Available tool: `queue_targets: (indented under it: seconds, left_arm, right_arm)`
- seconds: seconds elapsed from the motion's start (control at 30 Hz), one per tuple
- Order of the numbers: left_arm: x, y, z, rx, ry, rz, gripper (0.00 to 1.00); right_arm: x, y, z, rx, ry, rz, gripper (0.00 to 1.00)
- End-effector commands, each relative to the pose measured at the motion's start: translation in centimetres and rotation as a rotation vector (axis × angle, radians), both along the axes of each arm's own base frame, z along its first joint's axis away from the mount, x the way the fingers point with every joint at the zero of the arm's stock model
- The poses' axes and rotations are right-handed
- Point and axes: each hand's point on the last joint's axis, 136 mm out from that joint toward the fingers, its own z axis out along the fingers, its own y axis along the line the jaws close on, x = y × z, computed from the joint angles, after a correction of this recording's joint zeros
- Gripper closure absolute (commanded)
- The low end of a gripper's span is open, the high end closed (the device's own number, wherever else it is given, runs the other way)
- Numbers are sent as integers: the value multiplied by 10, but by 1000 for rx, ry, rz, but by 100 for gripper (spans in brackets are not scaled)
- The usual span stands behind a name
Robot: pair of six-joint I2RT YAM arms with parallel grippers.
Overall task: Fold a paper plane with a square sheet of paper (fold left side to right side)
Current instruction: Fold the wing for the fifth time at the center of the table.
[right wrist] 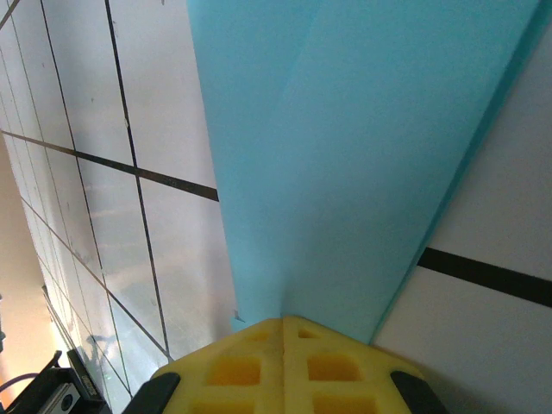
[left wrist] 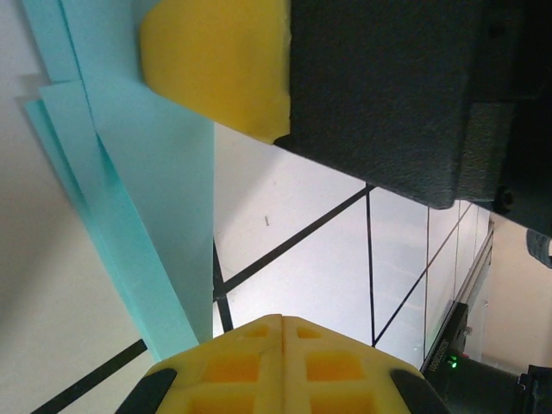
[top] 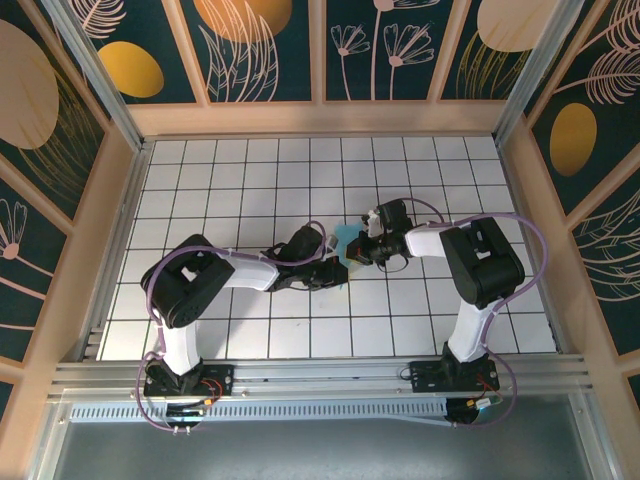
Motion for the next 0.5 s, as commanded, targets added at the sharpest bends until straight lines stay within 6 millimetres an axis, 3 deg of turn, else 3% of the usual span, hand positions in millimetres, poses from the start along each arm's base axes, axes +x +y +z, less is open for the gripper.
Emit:
queue_targets:
  seconds: [0.0,0.47]
  left_arm:
    - [-8,0,-8,-4,24,-14,94]
    - [-13,3,-13,7,38,-15,94]
  right_arm:
    - [-29,-34,-52,-197,152,-37,100]
    - [-29,-34,-53,-200,154,-36,100]
